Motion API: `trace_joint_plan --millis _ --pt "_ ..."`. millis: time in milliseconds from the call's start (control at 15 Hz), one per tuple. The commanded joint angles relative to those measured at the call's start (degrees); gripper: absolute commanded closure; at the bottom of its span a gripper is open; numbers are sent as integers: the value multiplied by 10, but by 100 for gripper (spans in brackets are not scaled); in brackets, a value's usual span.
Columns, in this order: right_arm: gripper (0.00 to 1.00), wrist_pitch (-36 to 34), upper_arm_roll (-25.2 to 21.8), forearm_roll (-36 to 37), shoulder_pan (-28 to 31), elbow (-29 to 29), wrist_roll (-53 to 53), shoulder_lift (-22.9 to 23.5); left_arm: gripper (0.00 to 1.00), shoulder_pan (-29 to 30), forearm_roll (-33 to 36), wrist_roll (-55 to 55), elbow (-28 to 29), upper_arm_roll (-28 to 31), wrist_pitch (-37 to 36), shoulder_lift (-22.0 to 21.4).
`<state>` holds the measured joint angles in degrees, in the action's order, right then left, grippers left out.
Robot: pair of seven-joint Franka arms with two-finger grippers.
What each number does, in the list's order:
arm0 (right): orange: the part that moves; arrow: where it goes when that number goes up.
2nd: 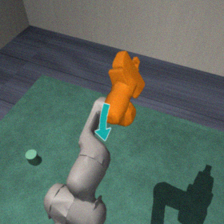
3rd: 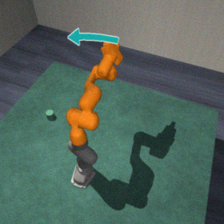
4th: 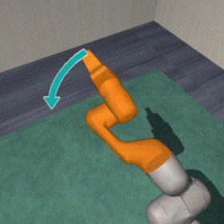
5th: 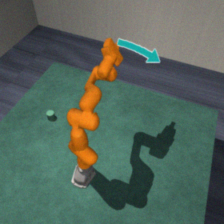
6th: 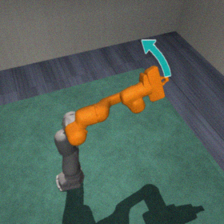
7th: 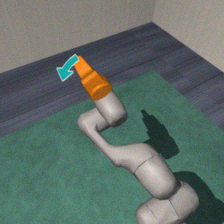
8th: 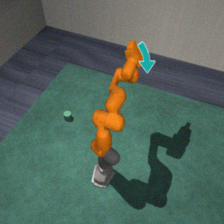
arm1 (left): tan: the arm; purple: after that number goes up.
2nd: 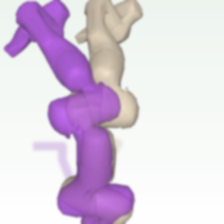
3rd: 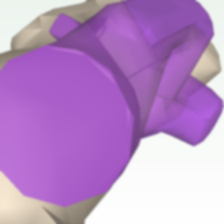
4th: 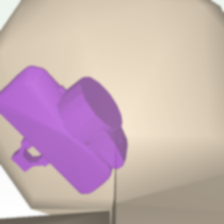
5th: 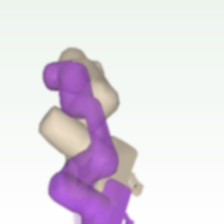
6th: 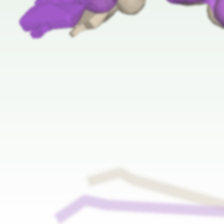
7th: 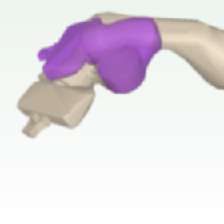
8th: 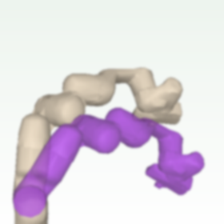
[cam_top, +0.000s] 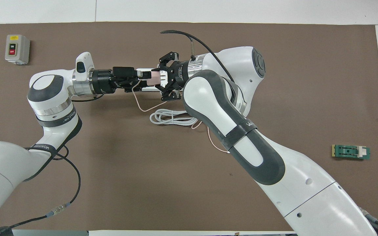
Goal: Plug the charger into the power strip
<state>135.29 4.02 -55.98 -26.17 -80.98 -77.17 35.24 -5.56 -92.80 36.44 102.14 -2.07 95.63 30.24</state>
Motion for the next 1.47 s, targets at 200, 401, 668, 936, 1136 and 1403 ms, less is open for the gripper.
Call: trace_joint_plan --millis 200,401,668,936,1136,1403 --pt "100 -6 -1 14 2 15 -18 11 100 21 46 5 22 5 -12 -35" --pt "64 -5 -1 12 2 13 -25 9 100 22 50 7 21 6 -11 -35" --pt "0 -15 -4 14 9 10 -50 4 100 23 99 -8 17 24 3 -47" --pt "0 -68 -8 18 48 9 -50 -3 100 33 227 -101 -43 88 -39 -55" --pt "0 -129 -8 67 91 6 -49 -27 100 34 377 -201 -133 139 -94 -50" --pt "0 -189 -8 191 131 -15 -31 -84 100 46 518 -329 -235 154 -188 -50"
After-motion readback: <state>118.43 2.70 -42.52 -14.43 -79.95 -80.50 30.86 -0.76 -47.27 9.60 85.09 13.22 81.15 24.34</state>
